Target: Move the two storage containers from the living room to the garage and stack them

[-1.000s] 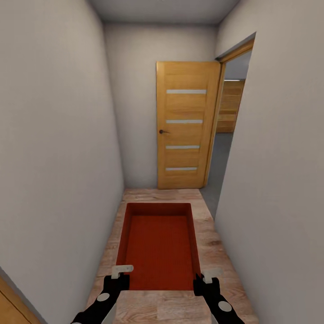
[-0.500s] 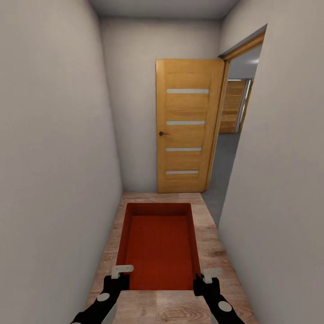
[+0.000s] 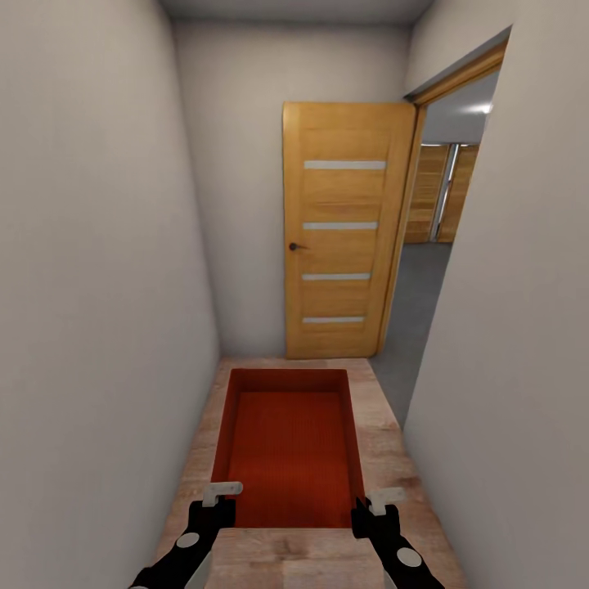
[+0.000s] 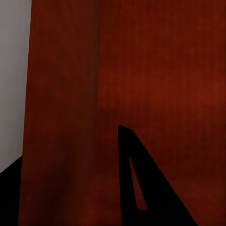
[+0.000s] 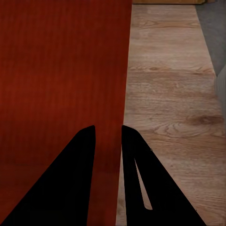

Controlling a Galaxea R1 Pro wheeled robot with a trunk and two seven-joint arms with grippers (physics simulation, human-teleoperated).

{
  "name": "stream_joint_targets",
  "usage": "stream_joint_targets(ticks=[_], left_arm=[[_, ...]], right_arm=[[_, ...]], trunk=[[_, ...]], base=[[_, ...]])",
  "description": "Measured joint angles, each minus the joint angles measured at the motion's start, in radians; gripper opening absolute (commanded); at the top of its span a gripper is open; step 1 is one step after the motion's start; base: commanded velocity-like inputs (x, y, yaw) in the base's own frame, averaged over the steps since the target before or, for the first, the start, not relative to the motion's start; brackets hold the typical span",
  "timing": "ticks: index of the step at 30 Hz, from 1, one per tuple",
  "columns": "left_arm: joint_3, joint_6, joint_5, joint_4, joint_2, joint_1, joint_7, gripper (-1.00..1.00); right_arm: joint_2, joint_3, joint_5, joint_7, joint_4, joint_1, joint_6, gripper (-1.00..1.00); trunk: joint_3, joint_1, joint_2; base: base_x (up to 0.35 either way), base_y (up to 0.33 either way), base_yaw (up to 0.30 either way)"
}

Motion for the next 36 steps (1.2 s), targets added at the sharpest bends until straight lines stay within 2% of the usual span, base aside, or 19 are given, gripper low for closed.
stream_joint_targets(ticks=[36], left_arm=[[0.001,0.0,0.0,0.0,0.0,0.0,0.0,-1.0]], right_arm=[[0.0,0.0,0.002,0.0,-0.001,0.0,0.001,-1.0]], trunk=[[0.0,0.0,0.0]], base=[[0.333,0.0,0.0]])
